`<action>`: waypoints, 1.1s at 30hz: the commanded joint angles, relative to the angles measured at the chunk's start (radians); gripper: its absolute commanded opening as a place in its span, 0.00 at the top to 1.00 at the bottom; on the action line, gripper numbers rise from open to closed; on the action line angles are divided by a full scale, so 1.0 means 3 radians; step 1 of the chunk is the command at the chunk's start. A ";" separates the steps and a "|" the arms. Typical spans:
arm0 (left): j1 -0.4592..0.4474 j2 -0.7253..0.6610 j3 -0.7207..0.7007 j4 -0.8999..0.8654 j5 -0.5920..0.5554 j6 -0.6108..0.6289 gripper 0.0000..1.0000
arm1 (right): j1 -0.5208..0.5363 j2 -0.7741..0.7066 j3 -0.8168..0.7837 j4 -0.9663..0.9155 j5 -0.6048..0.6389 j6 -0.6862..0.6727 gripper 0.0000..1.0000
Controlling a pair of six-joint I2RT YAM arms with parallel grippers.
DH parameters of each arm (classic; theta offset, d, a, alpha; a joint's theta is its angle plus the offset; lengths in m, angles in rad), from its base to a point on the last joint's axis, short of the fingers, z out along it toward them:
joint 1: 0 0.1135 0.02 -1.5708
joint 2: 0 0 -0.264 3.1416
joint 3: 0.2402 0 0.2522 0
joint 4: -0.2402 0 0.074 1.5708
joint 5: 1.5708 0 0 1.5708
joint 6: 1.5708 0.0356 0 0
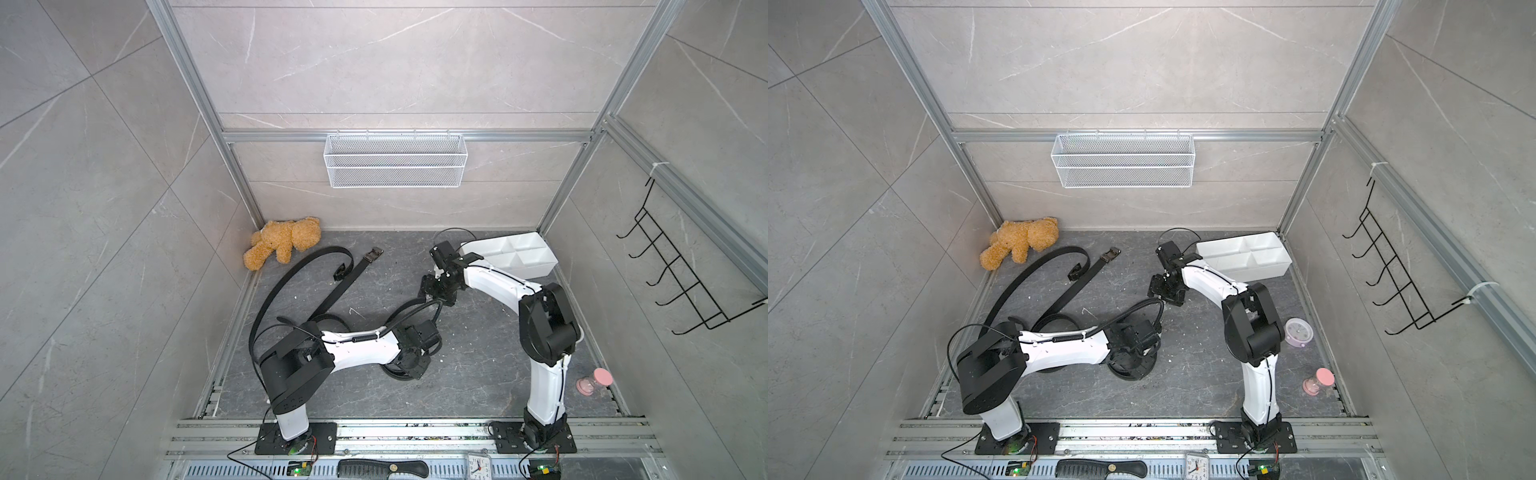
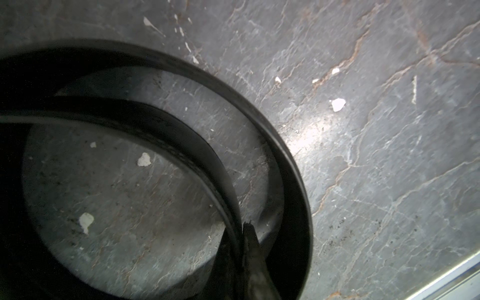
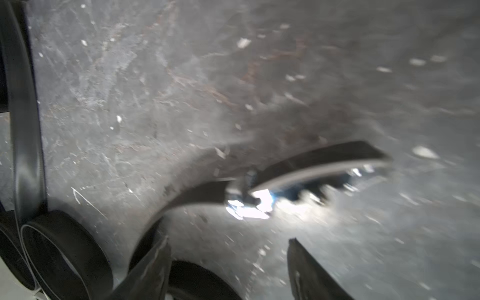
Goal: Place the belts into the storage roll
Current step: Roll the belt at the center of the board.
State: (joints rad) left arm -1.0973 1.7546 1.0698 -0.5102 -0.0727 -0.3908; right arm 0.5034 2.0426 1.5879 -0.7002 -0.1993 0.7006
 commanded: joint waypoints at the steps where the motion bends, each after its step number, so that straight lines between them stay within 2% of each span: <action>1: 0.0000 -0.0080 -0.0086 -0.0198 -0.0103 -0.0015 1.00 | 0.0178 0.0246 0.0232 -0.0147 -0.0056 0.0181 0.29; 5: 0.0012 -0.0088 -0.0133 -0.0234 -0.0180 -0.0009 1.00 | 0.0299 0.0421 0.0273 -0.0169 0.0010 0.0260 0.36; 8: 0.0045 -0.0089 -0.0187 -0.0225 -0.0192 -0.0022 1.00 | 0.0308 0.0499 0.0256 -0.0189 0.0081 0.0228 0.50; 9: 0.0069 -0.0090 -0.0208 -0.0213 -0.0192 -0.0028 1.00 | 0.0294 0.0516 0.0255 -0.0215 0.0130 0.0199 0.57; 11: 0.0142 -0.0091 -0.0237 -0.0197 -0.0180 -0.0041 1.00 | 0.0236 0.0515 0.0212 -0.0239 0.0207 0.0144 0.82; 13: 0.0222 -0.0091 -0.0257 -0.0199 -0.0143 -0.0038 1.00 | 0.0148 0.0416 0.0084 -0.0240 0.0319 0.0096 1.00; 21: 0.0437 -0.0016 -0.0358 -0.0341 -0.0176 0.0043 1.00 | -0.0197 -0.0383 -0.0787 -0.0252 0.0599 -0.0166 1.00; 25: 0.0650 0.0048 -0.0356 -0.0383 -0.0174 0.0065 1.00 | -0.0322 -0.0756 -0.1306 -0.0241 0.0604 -0.0213 1.00; 33: 0.1086 0.0392 -0.0006 -0.0450 -0.0148 0.0271 1.00 | -0.0534 -0.1518 -0.2099 -0.0335 0.0630 -0.0268 1.00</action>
State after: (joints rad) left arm -0.8280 1.7710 1.0813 -0.5396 0.0208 -0.3496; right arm 0.3607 1.6691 0.9943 -0.7589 -0.0406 0.6472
